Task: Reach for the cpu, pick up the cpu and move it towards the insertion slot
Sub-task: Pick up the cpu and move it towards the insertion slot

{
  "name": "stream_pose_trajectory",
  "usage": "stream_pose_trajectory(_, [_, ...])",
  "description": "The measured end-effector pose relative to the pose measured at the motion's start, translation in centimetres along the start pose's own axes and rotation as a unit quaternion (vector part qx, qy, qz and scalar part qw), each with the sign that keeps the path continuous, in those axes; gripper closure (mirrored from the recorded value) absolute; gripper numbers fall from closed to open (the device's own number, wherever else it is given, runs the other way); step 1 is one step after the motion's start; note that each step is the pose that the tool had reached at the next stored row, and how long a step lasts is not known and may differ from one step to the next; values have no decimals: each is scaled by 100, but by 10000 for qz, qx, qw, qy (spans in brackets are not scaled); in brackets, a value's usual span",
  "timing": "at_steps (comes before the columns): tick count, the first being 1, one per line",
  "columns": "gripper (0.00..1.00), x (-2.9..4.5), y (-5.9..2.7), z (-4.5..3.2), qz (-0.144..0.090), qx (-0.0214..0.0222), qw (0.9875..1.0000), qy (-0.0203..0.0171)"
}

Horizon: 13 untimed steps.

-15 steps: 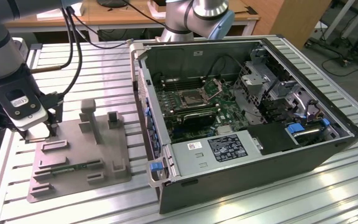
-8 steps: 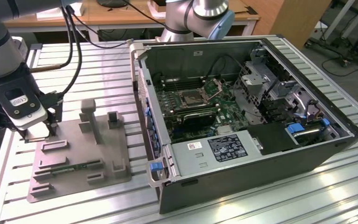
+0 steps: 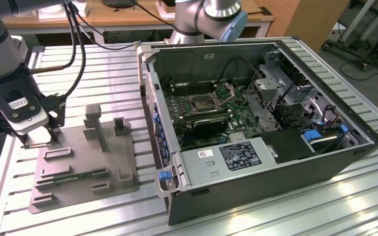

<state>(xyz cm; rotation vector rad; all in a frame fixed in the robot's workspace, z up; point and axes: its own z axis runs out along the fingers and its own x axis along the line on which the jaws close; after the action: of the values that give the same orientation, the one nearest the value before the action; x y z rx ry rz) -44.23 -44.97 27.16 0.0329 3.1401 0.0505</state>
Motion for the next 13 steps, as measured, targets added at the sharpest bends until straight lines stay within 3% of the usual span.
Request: stream_pose_trajectory(13, [45, 0, 0, -2, 0, -88, 10000, 2])
